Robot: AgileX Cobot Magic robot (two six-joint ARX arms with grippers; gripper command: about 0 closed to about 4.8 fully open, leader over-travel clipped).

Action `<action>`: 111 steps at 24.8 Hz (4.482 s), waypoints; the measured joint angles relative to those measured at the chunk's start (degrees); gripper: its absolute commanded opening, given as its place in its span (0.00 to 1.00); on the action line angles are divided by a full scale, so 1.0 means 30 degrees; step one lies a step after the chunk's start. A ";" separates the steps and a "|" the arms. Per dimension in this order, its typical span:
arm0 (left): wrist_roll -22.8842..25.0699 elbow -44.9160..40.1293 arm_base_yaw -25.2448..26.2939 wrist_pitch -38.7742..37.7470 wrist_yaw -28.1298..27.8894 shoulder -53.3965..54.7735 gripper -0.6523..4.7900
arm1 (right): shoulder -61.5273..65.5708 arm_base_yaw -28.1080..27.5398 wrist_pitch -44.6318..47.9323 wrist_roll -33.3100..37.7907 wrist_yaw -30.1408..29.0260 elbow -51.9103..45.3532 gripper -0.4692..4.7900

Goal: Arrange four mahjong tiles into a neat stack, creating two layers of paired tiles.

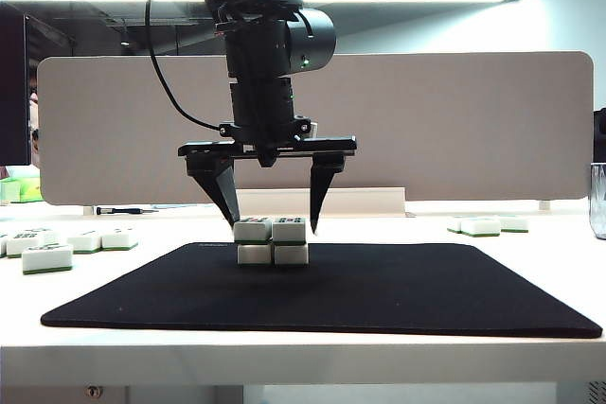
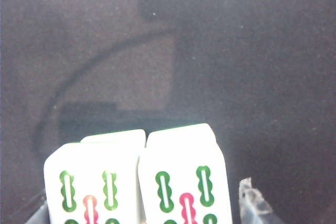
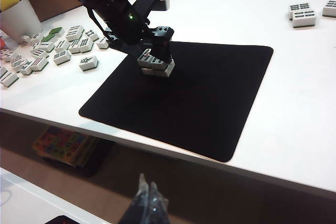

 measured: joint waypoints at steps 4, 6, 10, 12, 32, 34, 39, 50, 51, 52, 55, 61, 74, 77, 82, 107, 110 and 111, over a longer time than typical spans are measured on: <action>-0.0102 0.0007 0.0000 -0.0211 0.0678 0.0000 0.92 | 0.0000 0.0000 0.0000 0.0000 0.0000 0.0000 0.09; -0.0153 0.0007 0.0000 -0.0270 0.0729 0.0000 0.92 | 0.0000 0.0000 -0.0007 0.0000 0.0000 0.0000 0.09; -0.0160 0.0007 0.0095 -0.0291 0.0495 -0.0029 0.92 | 0.0000 0.0000 0.0000 0.0000 0.0000 0.0000 0.09; -0.0160 0.0000 0.0204 -0.0452 0.0452 -0.0211 0.92 | 0.0000 0.0000 -0.0007 0.0000 0.0000 -0.0007 0.09; 0.0080 0.0007 0.0474 -0.2164 0.7176 -0.5406 0.48 | 0.0000 0.0000 -0.0437 0.0000 -0.1355 0.0000 0.09; 0.0801 0.0007 0.0561 -0.2579 0.7169 -0.5960 0.38 | 0.0000 0.0000 -0.0437 0.0000 -0.1399 0.0000 0.09; 0.3359 0.0007 0.0576 -0.4029 0.7169 -0.6703 0.11 | 0.0000 0.0000 -0.0437 0.0000 -0.2419 0.0000 0.09; 0.6302 0.0007 0.0576 -0.7876 0.3993 -0.8903 0.11 | 0.0000 0.0000 -0.0430 0.0000 -0.3621 0.0007 0.09; 0.6382 0.0007 0.0576 -0.8000 0.3796 -0.9202 0.11 | 0.0000 0.0000 -0.0437 0.0000 -0.3606 0.0007 0.09; 0.6521 0.0007 0.0576 -0.8138 0.3439 -0.9690 0.11 | 0.0000 0.0000 -0.0437 0.0000 -0.3599 0.0007 0.09; 0.6805 0.0007 0.0576 -0.8153 0.2018 -1.1511 0.11 | 0.0000 0.0000 -0.0437 0.0000 -0.3577 0.0007 0.09; 0.7140 0.0015 0.0576 -0.8160 -0.0954 -1.4579 0.11 | 0.0000 0.0000 -0.0437 0.0000 -0.3577 0.0007 0.09; 0.7184 0.0000 0.0576 -0.9559 -0.4663 -2.1114 0.11 | 0.0000 0.0000 -0.0437 0.0000 -0.3577 0.0007 0.09; 0.7271 -0.0539 0.0568 -0.9595 -0.6251 -2.2316 0.11 | 0.0000 0.0000 -0.0430 0.0000 -0.3577 0.0000 0.09; 0.7140 -0.4029 0.0576 -0.8990 -0.9063 -2.4727 0.11 | 0.0000 0.0000 -0.0437 0.0000 -0.3577 0.0007 0.09; 0.4306 -1.5737 0.0576 0.0452 -1.6058 -2.6534 0.11 | 0.0000 0.0000 -0.0430 0.0000 -0.3570 0.0007 0.09; 0.4277 -1.7631 0.0576 0.2630 -1.6225 -2.6476 0.11 | 0.0000 0.0000 -0.0437 0.0000 -0.3577 0.0007 0.09; 0.4248 -1.8178 0.0576 0.3308 -1.6225 -2.6469 0.11 | 0.0000 0.0000 -0.0437 0.0000 -0.3577 0.0007 0.09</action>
